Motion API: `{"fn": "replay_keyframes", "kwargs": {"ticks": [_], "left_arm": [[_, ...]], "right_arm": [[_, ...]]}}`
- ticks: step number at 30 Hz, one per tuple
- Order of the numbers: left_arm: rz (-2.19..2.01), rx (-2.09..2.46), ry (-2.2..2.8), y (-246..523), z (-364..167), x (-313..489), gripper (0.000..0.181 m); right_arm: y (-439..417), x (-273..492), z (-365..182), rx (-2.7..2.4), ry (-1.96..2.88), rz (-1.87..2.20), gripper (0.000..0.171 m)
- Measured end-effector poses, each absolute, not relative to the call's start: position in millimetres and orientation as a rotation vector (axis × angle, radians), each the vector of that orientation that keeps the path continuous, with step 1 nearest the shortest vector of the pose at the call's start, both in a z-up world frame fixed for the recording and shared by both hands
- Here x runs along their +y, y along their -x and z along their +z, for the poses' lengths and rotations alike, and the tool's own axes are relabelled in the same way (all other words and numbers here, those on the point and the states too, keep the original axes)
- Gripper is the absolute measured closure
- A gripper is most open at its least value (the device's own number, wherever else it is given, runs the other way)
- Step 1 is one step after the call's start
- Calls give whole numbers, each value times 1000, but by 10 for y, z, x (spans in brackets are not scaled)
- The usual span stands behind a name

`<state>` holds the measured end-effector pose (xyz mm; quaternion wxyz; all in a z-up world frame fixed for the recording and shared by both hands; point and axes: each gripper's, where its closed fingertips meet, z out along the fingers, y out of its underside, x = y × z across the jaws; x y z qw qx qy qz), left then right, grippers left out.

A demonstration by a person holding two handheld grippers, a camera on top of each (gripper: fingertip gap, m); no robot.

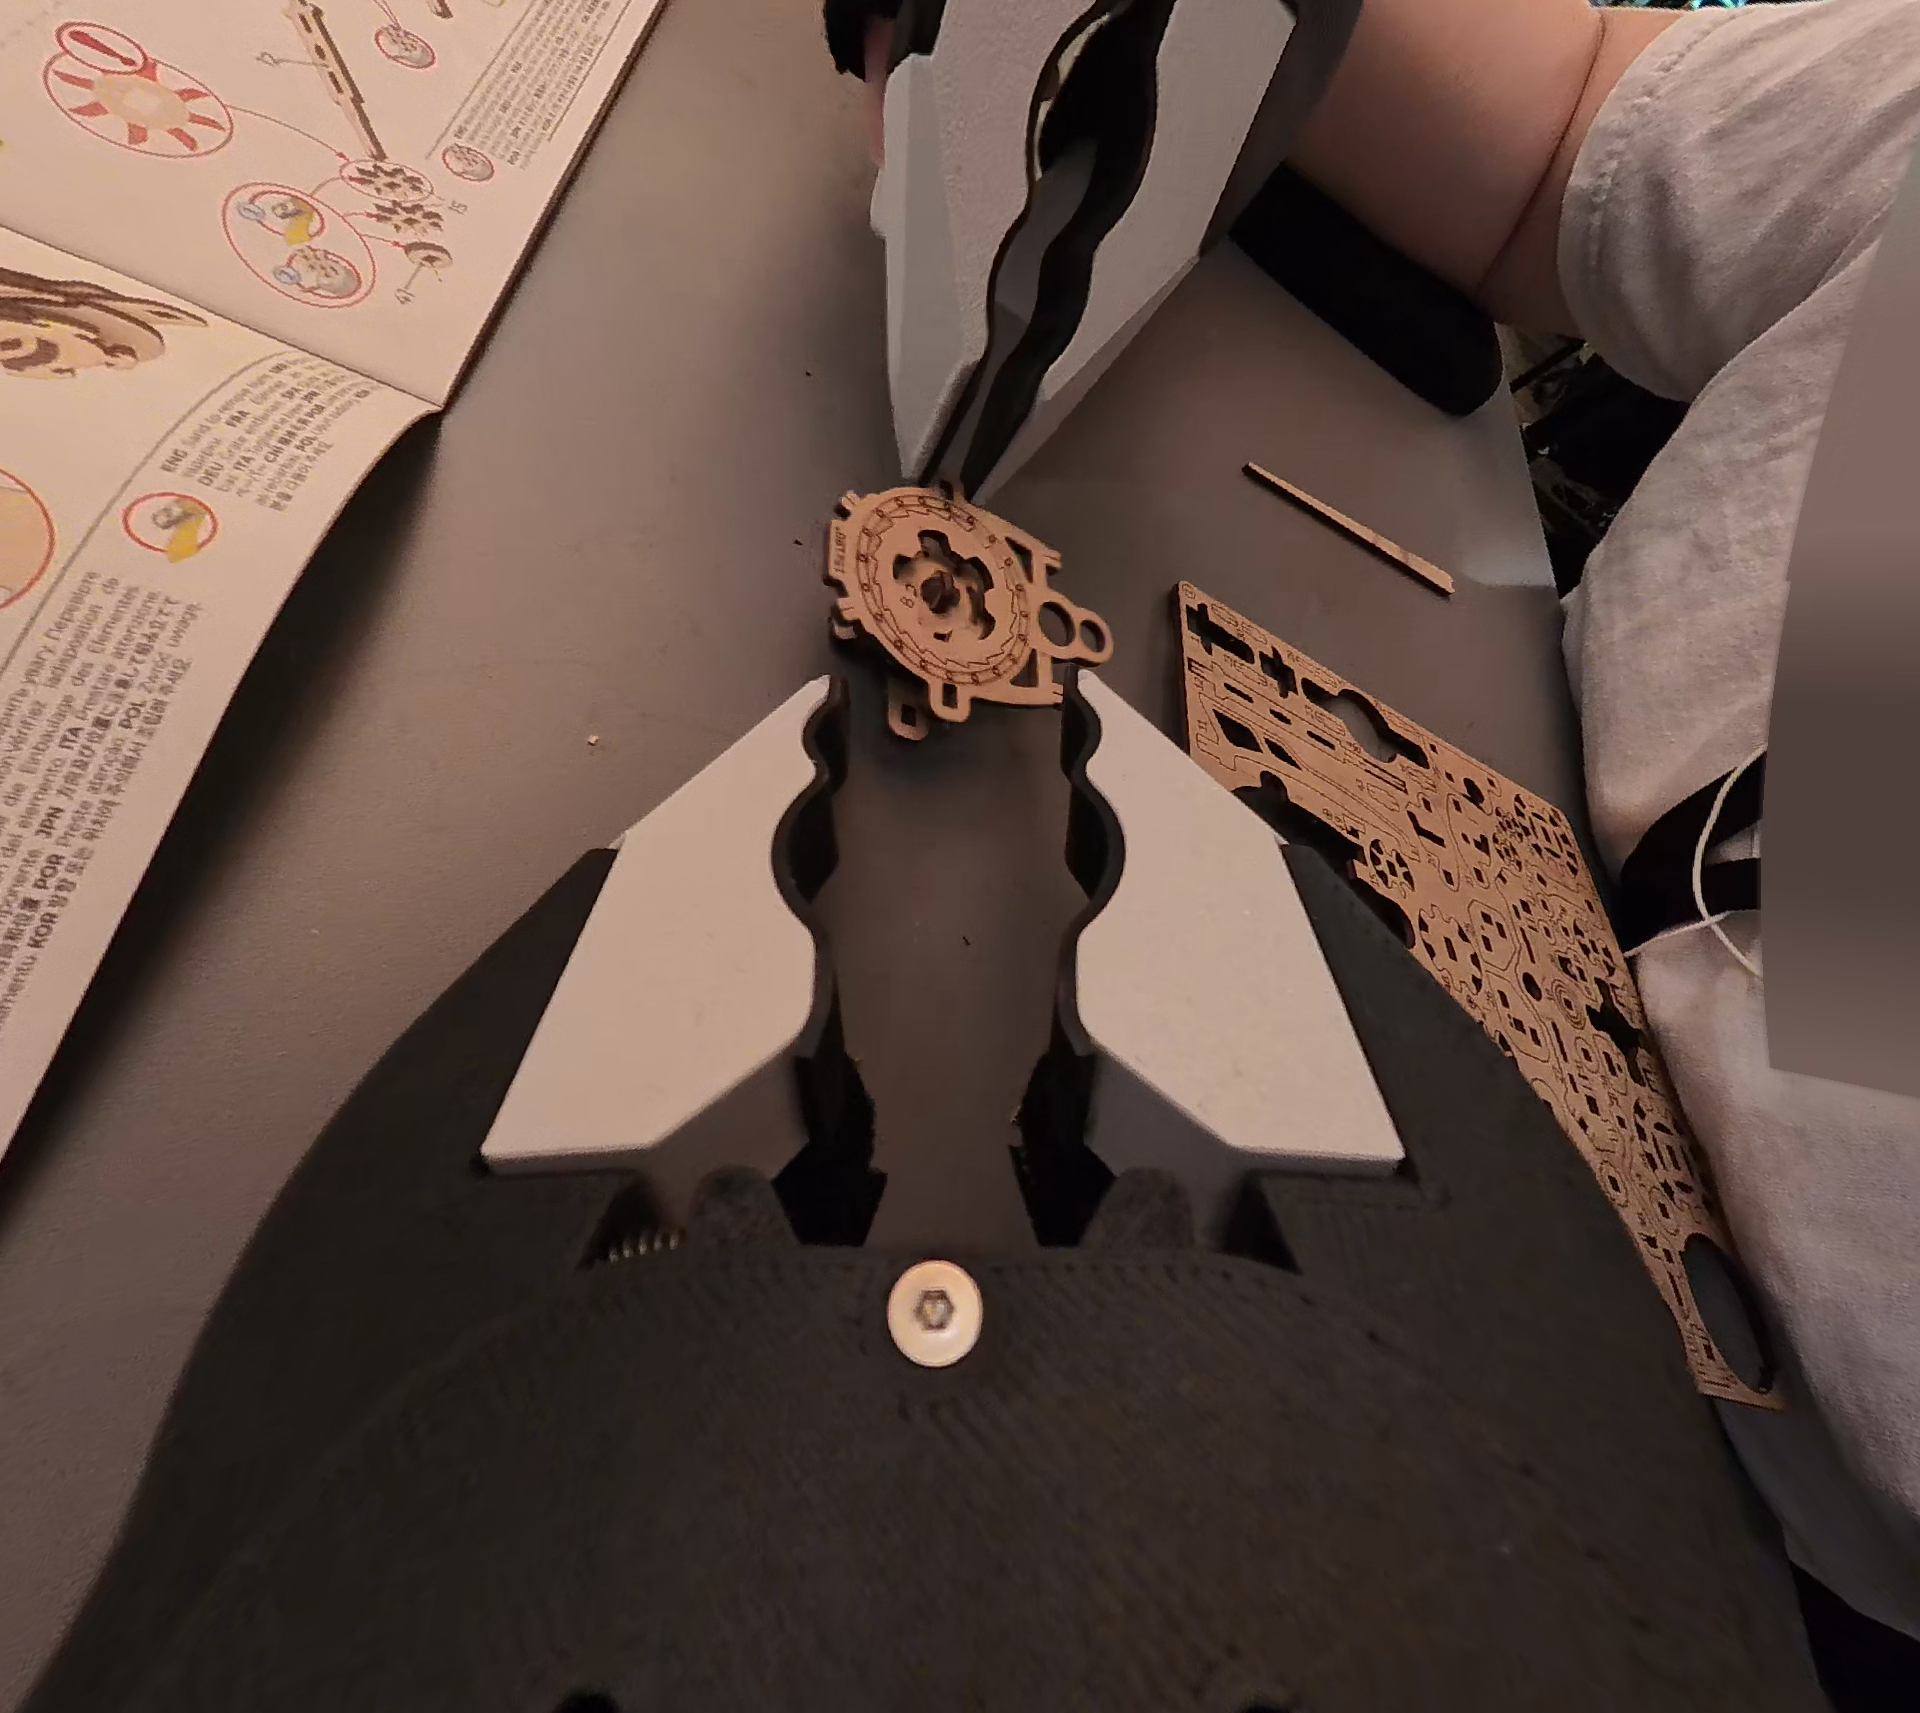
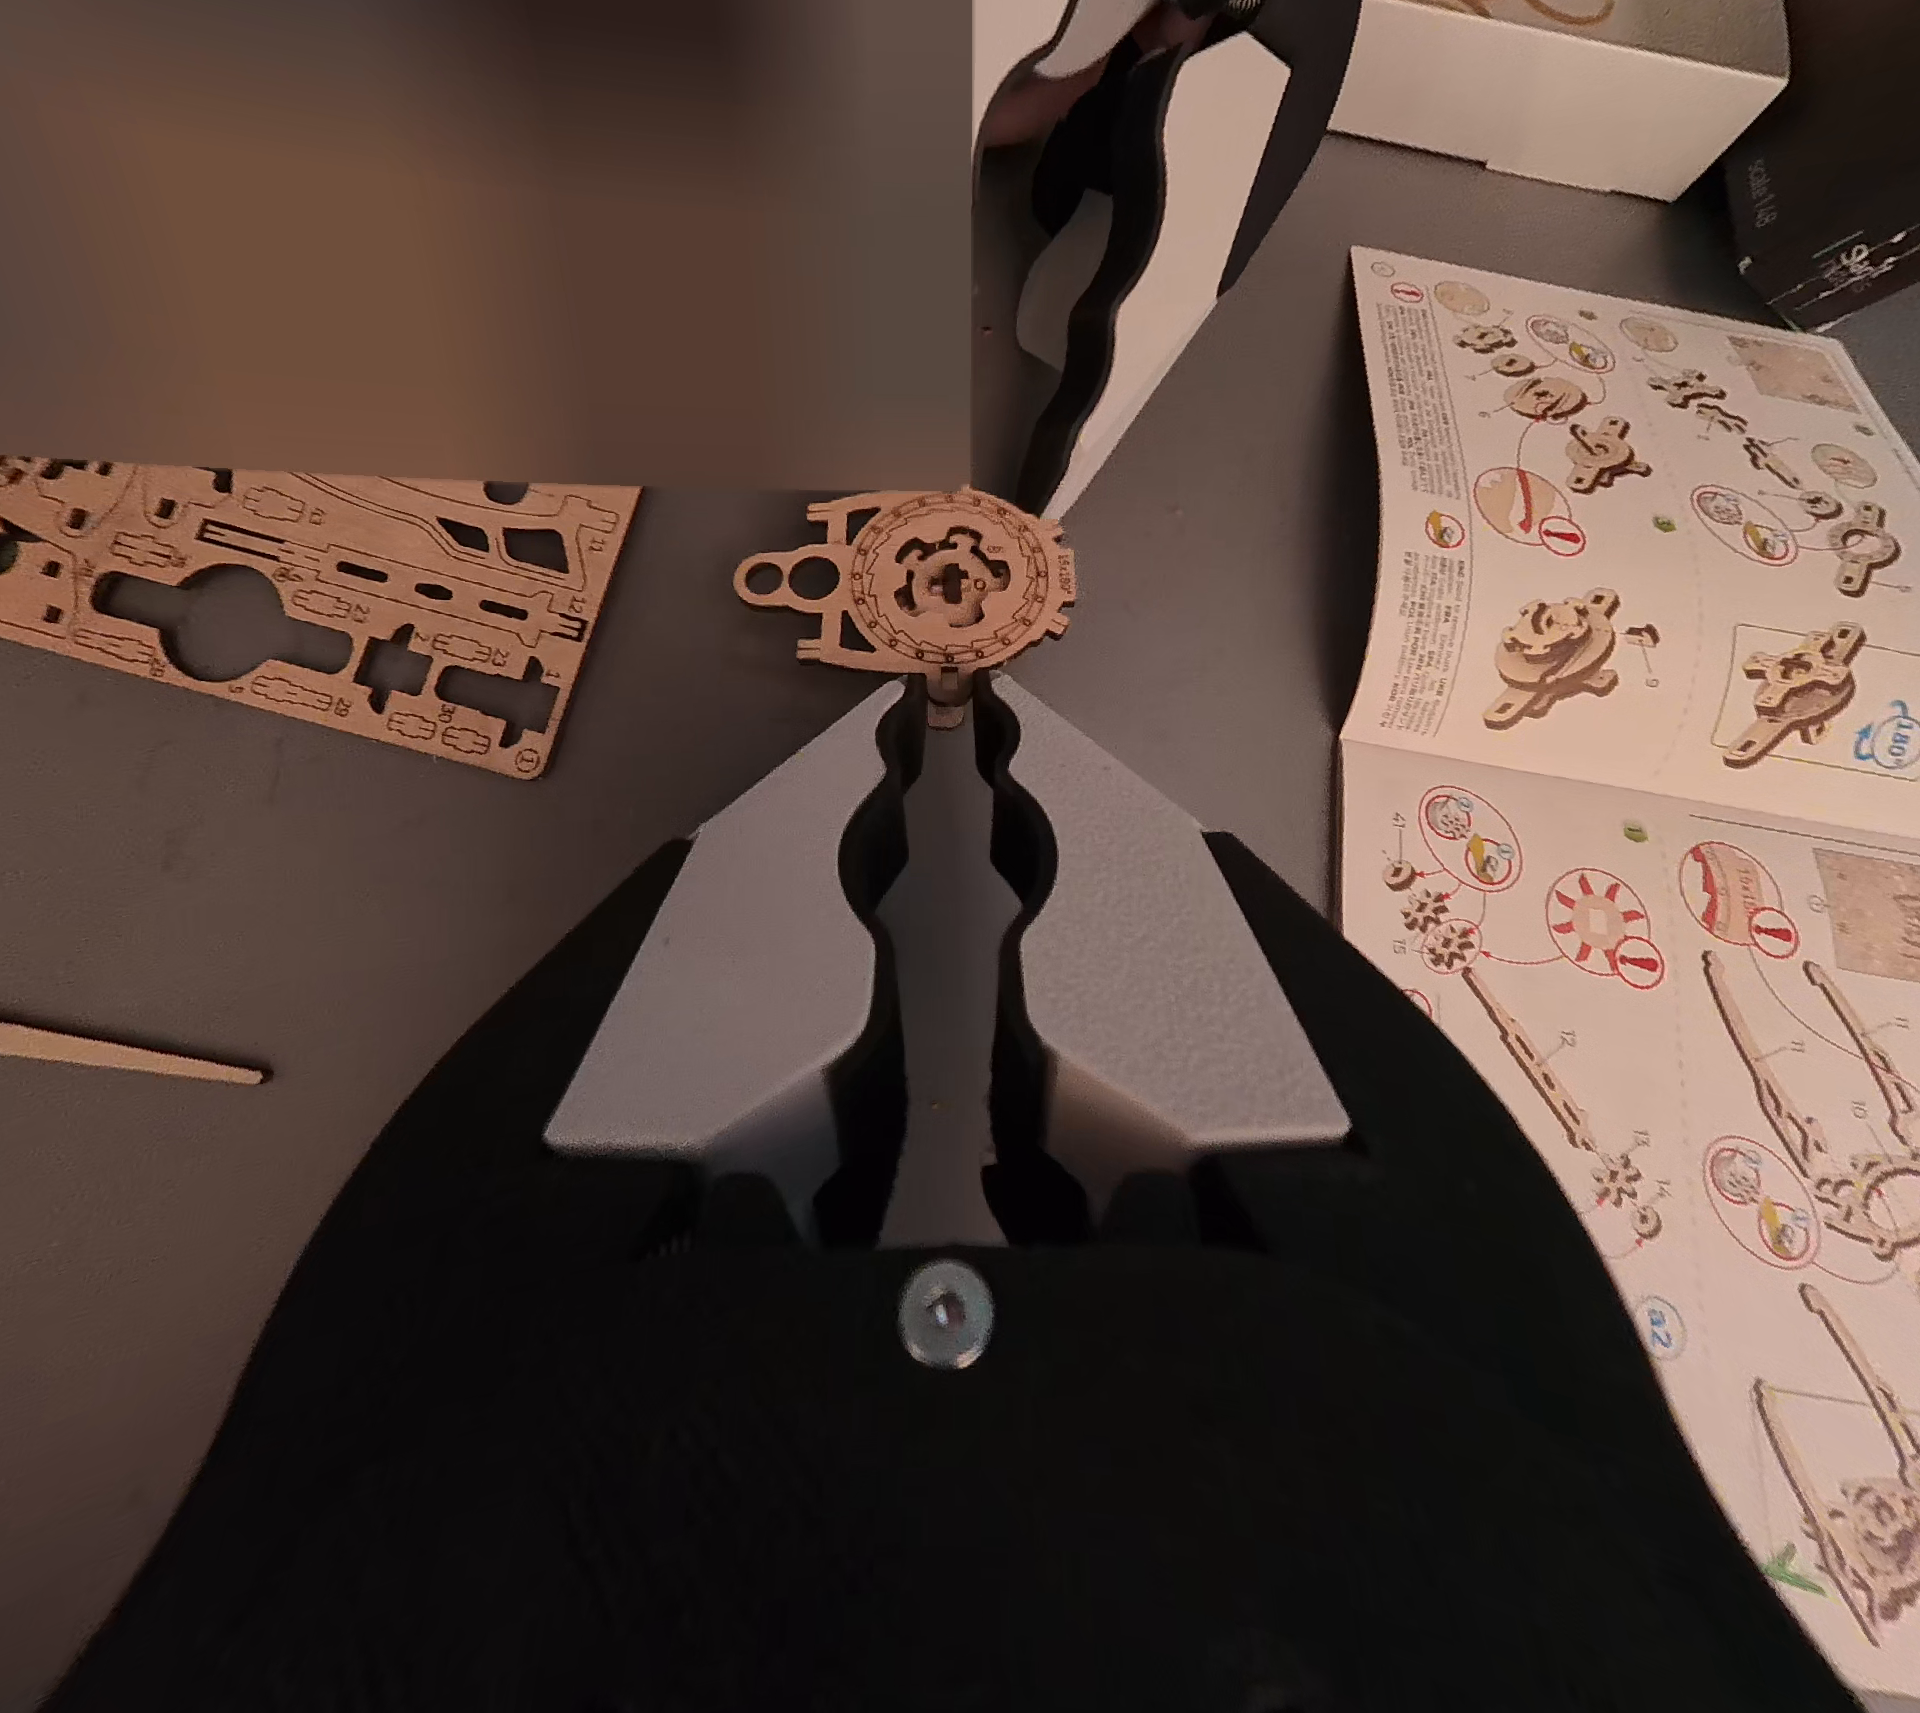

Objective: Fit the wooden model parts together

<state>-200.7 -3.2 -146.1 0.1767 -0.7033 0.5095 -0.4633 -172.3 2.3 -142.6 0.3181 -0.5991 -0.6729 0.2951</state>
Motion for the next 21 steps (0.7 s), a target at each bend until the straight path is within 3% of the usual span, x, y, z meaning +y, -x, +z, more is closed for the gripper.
{"fn": "replay_keyframes", "kwargs": {"ticks": [10, 21], "left_arm": [[-1322, 1436, 1992, 2011, -1456, -33, 141], [-1310, 1432, 1993, 2015, -1461, -24, 140]], "right_arm": [[1529, -52, -1168, -1710, 1525, 1063, 163], [1229, -134, -1413, -1811, 1690, 1178, 163]]}}
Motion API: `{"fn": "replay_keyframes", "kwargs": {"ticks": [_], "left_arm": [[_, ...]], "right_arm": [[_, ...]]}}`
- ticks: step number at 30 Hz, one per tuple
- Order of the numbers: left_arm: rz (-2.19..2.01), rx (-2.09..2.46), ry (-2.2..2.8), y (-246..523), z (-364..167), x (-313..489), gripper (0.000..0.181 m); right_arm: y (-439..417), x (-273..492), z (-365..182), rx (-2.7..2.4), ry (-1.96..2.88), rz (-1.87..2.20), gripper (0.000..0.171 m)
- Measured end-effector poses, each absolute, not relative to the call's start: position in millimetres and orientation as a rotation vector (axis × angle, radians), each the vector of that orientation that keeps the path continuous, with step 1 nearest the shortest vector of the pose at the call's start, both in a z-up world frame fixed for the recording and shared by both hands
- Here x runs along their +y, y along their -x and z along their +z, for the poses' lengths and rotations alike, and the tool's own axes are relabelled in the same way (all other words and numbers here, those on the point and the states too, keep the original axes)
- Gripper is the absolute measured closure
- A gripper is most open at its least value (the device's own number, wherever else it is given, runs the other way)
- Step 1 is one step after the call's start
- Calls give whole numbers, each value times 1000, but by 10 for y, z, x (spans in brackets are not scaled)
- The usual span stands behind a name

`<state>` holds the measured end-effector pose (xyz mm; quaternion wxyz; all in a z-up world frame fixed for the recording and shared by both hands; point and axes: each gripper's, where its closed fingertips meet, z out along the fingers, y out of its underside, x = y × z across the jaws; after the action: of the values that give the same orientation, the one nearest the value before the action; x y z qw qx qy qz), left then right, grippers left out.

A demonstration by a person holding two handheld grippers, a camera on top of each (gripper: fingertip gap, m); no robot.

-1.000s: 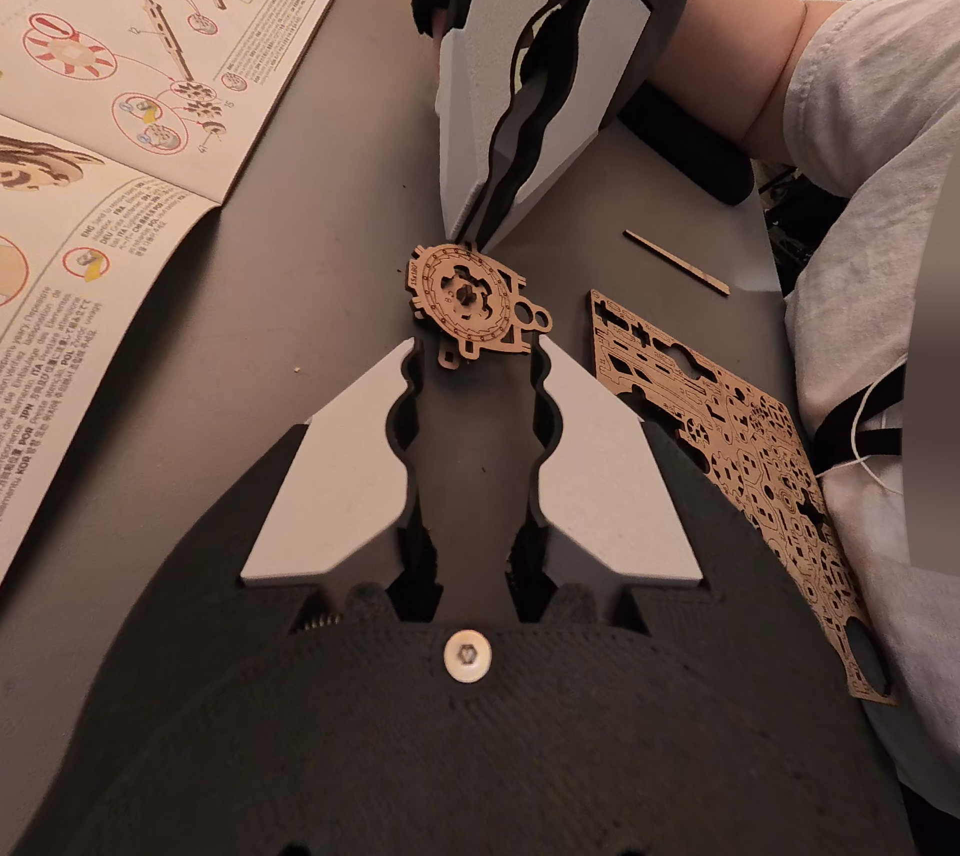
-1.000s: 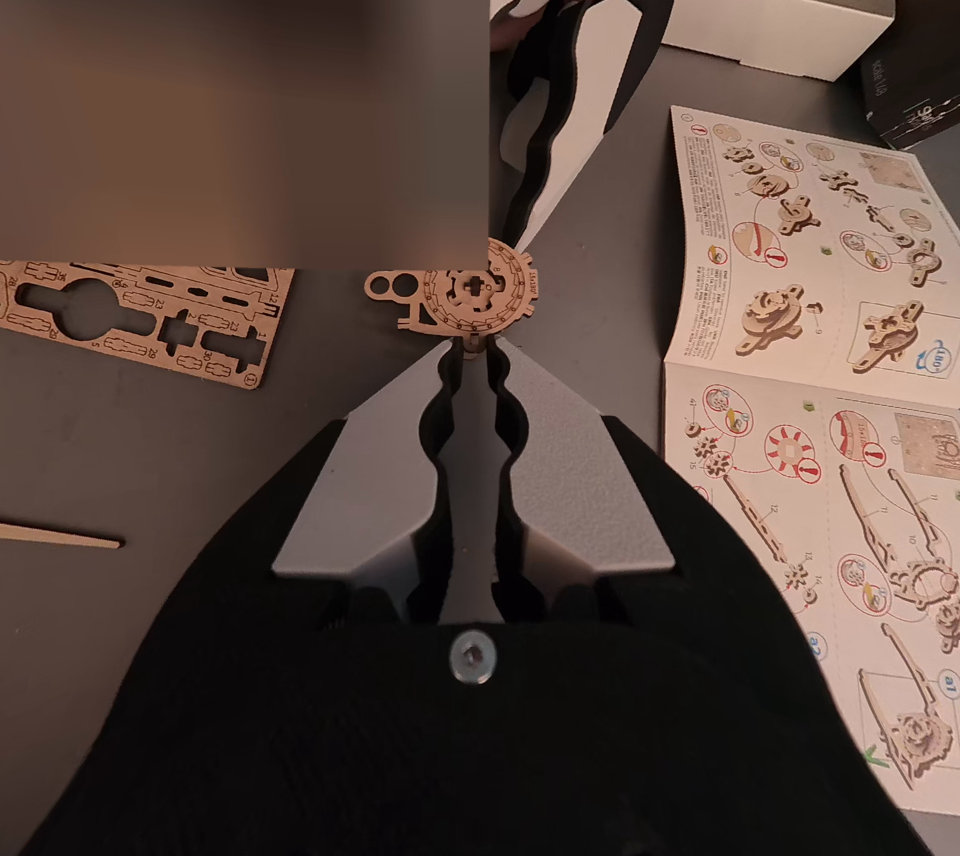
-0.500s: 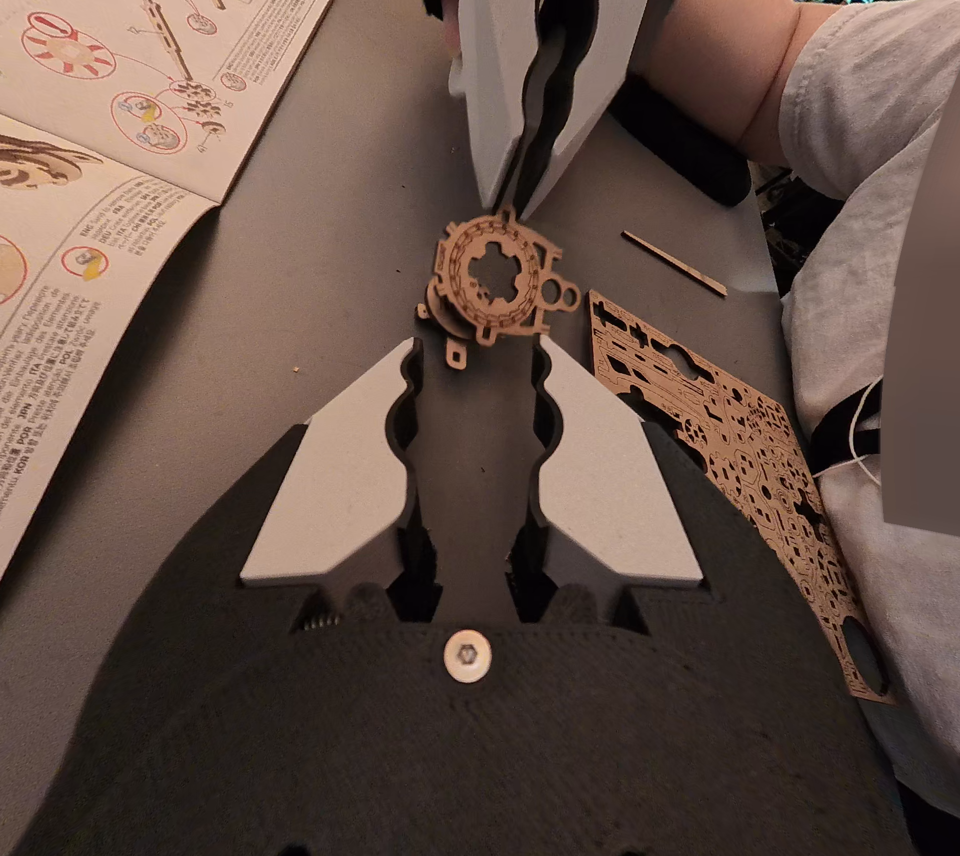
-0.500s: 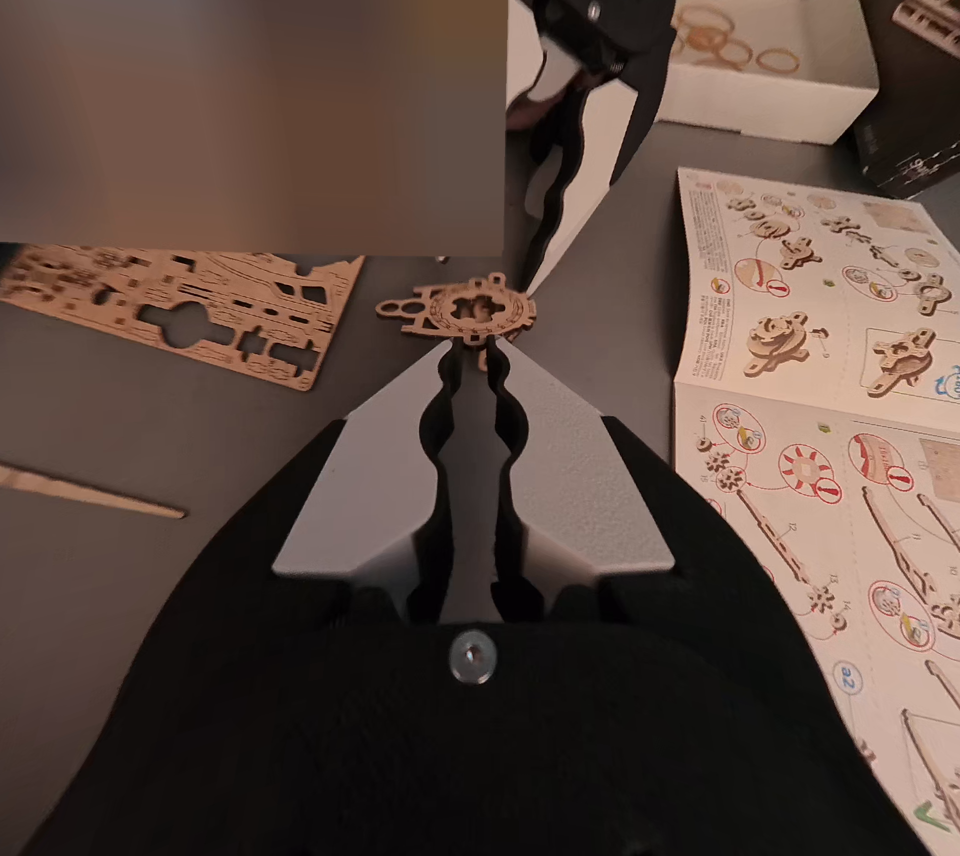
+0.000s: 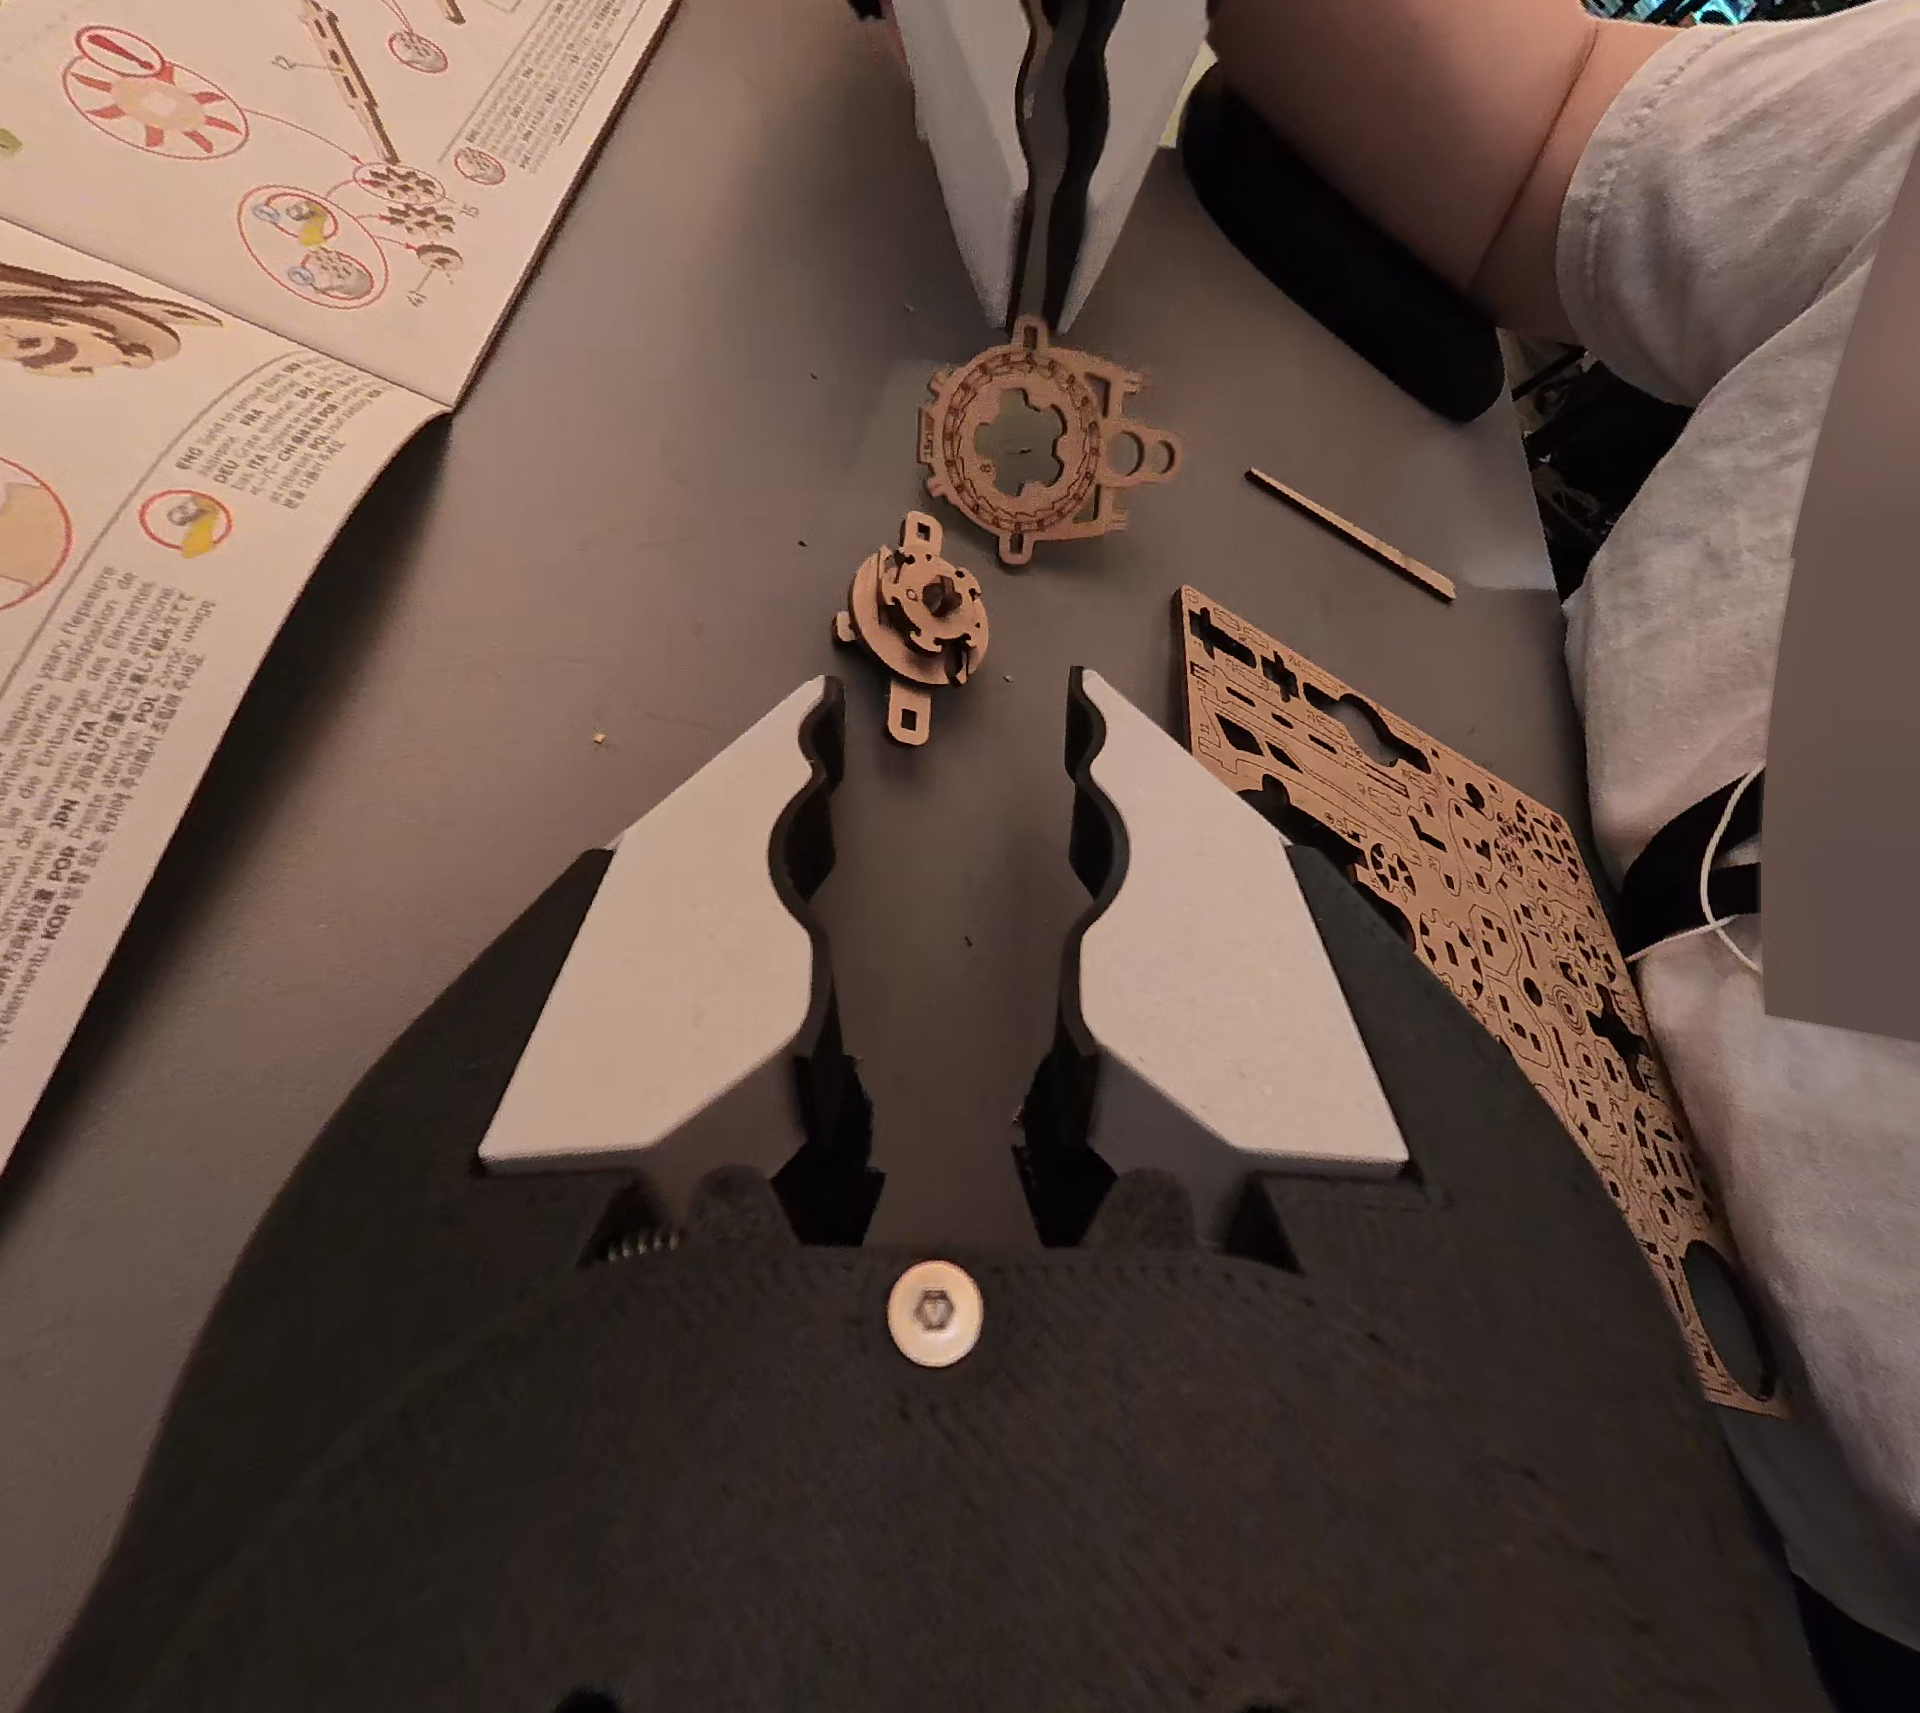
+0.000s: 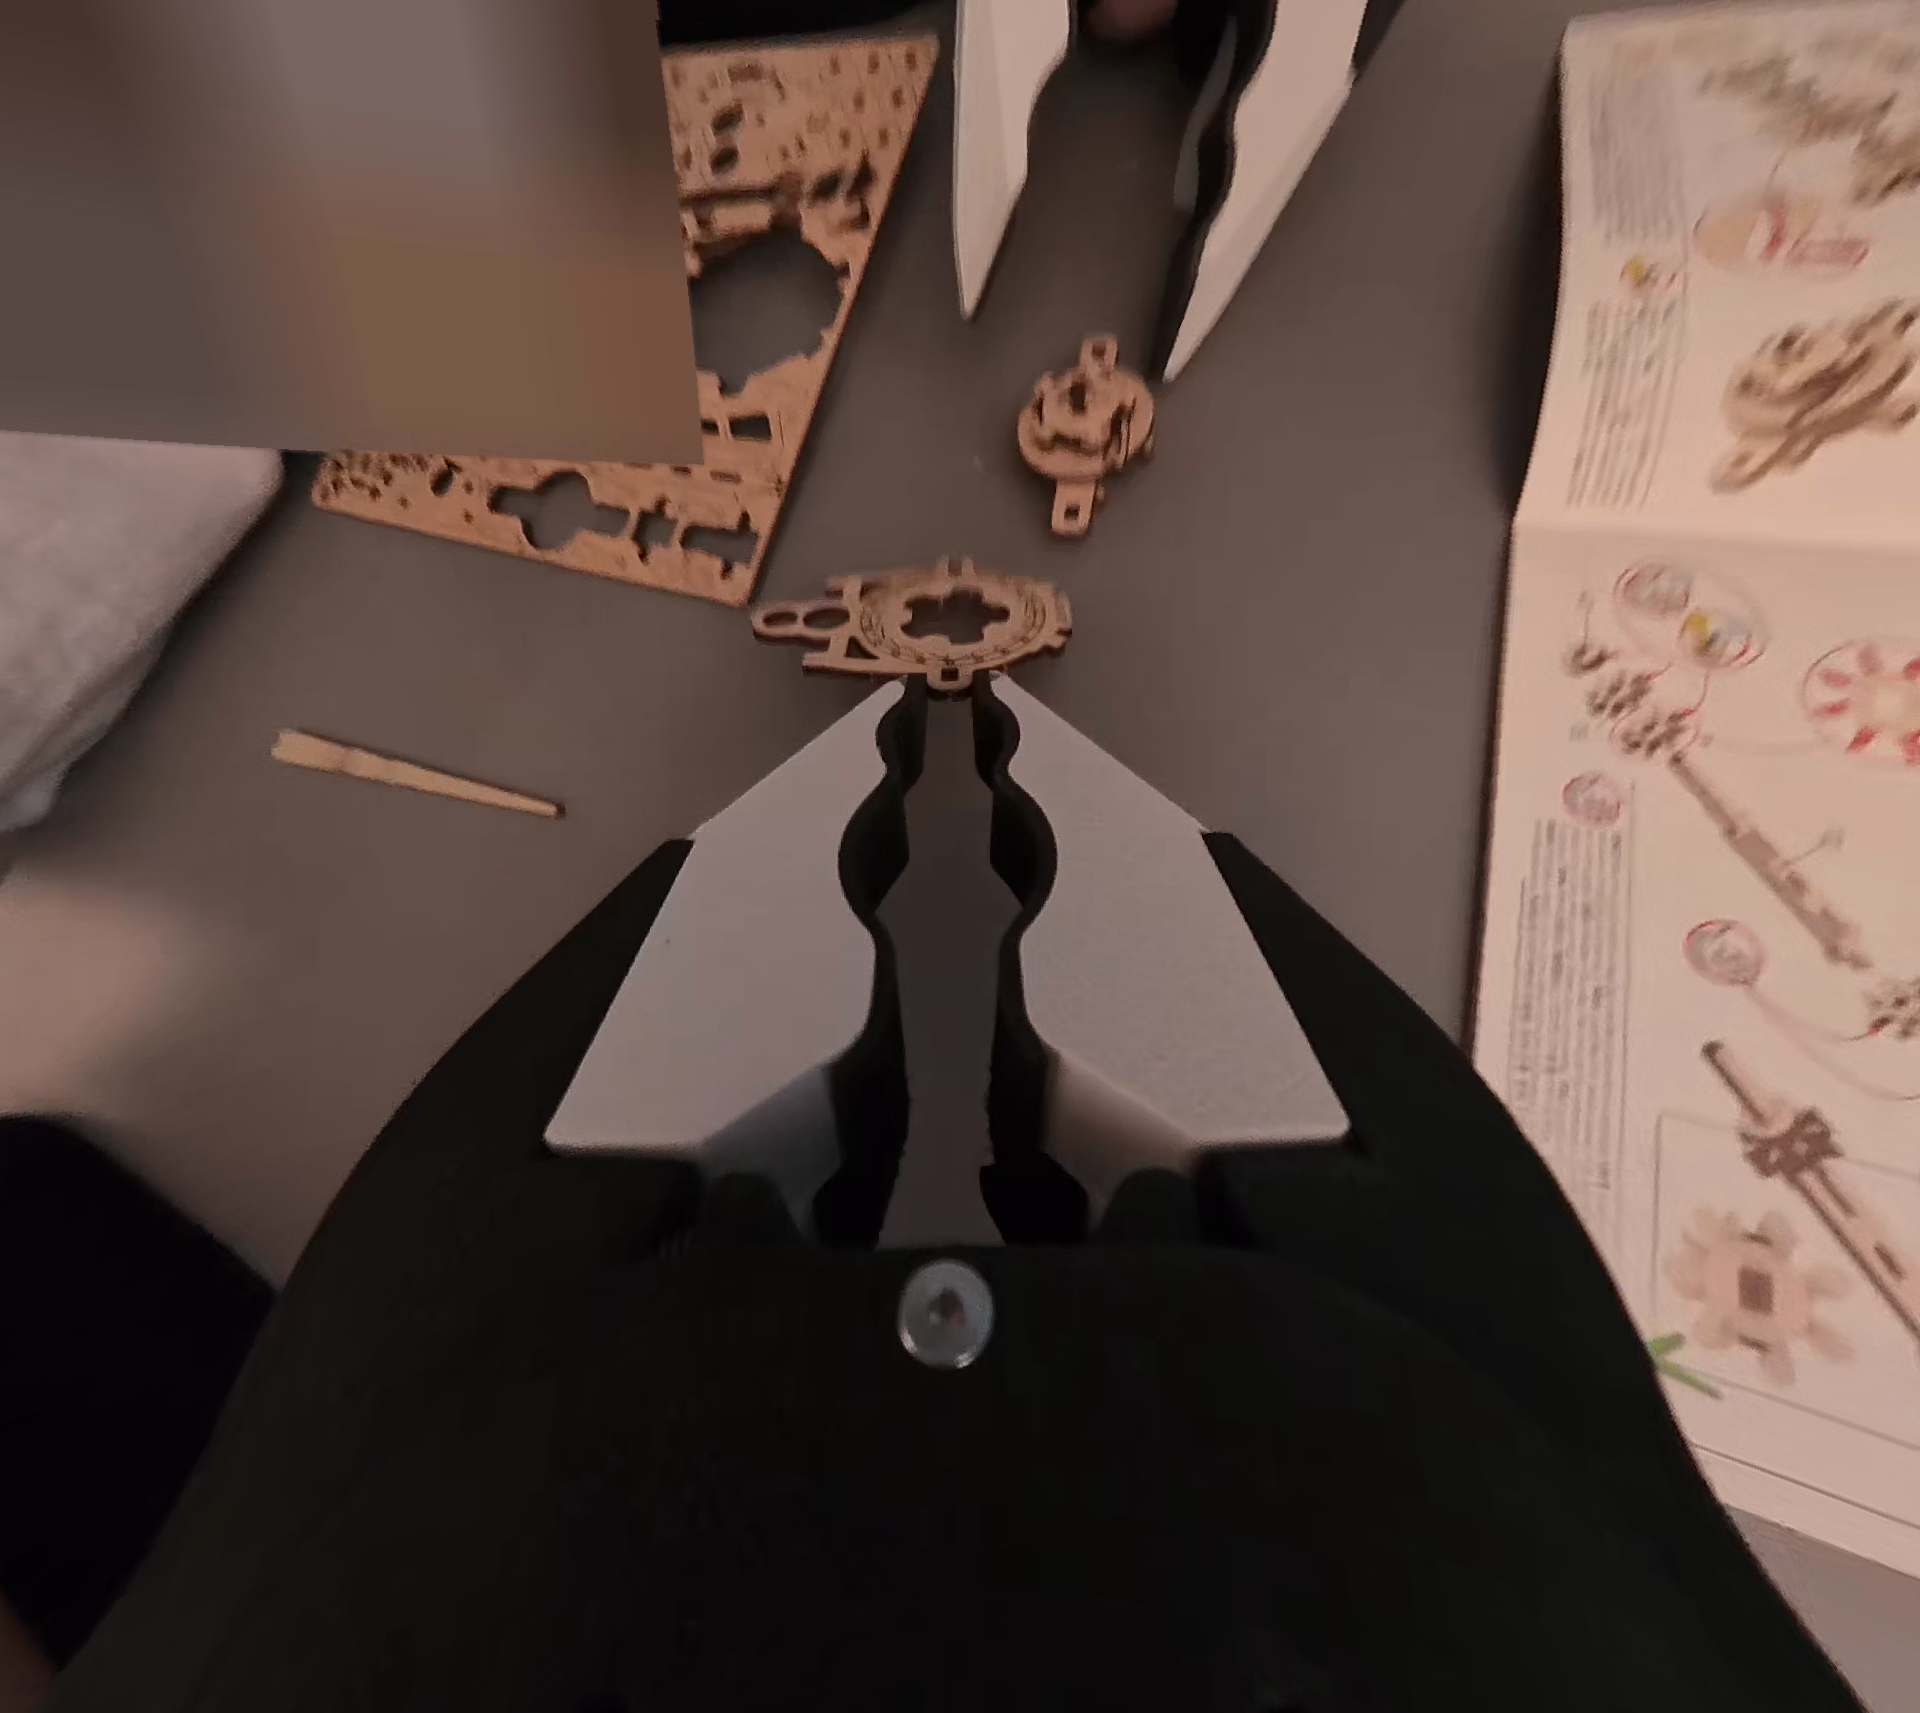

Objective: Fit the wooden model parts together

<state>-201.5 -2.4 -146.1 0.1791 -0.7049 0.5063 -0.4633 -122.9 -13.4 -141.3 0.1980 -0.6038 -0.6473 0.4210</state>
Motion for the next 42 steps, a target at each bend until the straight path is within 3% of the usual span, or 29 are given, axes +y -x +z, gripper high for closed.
{"fn": "replay_keyframes", "kwargs": {"ticks": [9, 15, 21, 23, 26, 31, 35, 42], "left_arm": [[-1286, 1363, 1942, 2028, -1352, 84, 140], [-1183, 1241, 1876, 2089, -1124, 343, 131], [-914, 1189, 1846, 2099, -785, 720, 122], [-792, 1227, 1917, 2061, -848, 905, 110], [-743, 1283, 2030, 1898, -870, 1238, 107], [-781, 1389, 2206, 1566, -946, 1650, 114], [-612, 1408, 2294, 1562, -1201, 1948, 130], [-548, 1421, 2479, 1816, -1525, 1962, 117]], "right_arm": [[1245, 36, -1390, -1717, 1702, 1152, 149], [1149, 955, -1423, -1400, 1663, 601, 143], [1284, 1050, -1514, -1362, 1746, 524, 142], [1273, 1045, -1596, -1385, 1792, 496, 146], [1269, 946, -1629, -1398, 1841, 579, 163], [1135, 869, -1638, -1424, 1886, 617, 164], [1073, 771, -1645, -1459, 1920, 672, 163], [1079, 738, -1644, -1496, 1897, 662, 167]]}}
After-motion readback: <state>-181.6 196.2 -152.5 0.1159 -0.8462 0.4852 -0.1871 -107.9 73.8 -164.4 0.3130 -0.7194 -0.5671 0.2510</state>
